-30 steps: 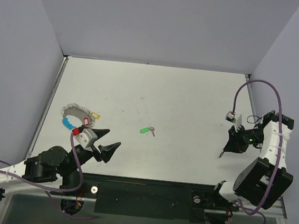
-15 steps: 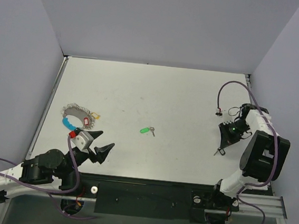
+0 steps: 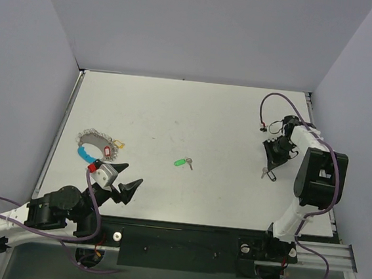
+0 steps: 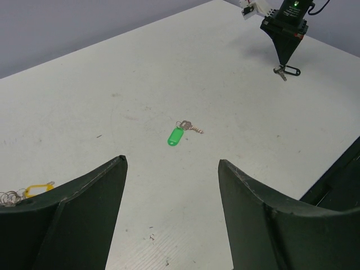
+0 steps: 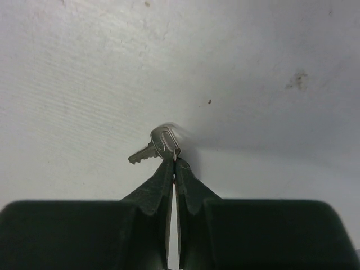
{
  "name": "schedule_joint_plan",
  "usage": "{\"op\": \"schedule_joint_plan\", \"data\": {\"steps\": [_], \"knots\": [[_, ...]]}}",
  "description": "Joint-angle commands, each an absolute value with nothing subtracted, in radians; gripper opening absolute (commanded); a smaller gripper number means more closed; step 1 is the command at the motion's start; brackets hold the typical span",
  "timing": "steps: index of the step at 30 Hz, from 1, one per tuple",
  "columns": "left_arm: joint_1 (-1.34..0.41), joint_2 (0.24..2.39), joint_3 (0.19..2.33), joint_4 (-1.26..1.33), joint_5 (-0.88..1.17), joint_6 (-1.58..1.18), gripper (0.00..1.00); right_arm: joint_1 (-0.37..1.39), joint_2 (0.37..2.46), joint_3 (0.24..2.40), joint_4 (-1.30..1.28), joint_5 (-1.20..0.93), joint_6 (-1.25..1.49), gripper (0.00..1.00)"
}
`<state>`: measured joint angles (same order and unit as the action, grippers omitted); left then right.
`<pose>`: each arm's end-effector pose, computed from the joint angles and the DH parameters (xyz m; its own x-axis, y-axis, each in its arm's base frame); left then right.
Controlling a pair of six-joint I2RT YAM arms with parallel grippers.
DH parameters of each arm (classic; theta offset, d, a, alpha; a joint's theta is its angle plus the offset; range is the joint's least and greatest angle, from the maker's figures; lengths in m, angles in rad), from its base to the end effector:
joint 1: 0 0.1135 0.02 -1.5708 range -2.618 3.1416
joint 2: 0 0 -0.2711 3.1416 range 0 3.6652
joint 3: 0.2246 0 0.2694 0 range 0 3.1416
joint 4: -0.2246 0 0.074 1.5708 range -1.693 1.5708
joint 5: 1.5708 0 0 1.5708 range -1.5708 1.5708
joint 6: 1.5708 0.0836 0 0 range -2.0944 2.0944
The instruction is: Put the keys on the keyring
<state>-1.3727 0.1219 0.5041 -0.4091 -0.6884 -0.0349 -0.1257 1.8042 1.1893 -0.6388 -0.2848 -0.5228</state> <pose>0.0739 -0.0981 0.2964 -0.0273 -0.0007 -0.9996 0.6316 0.7751 -0.0178 0.3799 -0.0243 0.1282 -0.8334 -0.3777 -0.4035 -0.4417 0.8940 0.0756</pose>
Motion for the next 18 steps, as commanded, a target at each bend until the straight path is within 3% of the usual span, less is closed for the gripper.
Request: {"op": "schedule_joint_plan", "data": {"steps": [1,18], "knots": [[-1.368,0.127,0.532,-0.399,-0.699,-0.015,0.76,-0.101,1.844,1.238,-0.646,-0.233,-0.472,0.0],[-1.368,0.13,0.531,-0.399,-0.69,-0.017,0.76,-0.092,1.865,1.258,-0.644,-0.23,-0.454,0.03]]}}
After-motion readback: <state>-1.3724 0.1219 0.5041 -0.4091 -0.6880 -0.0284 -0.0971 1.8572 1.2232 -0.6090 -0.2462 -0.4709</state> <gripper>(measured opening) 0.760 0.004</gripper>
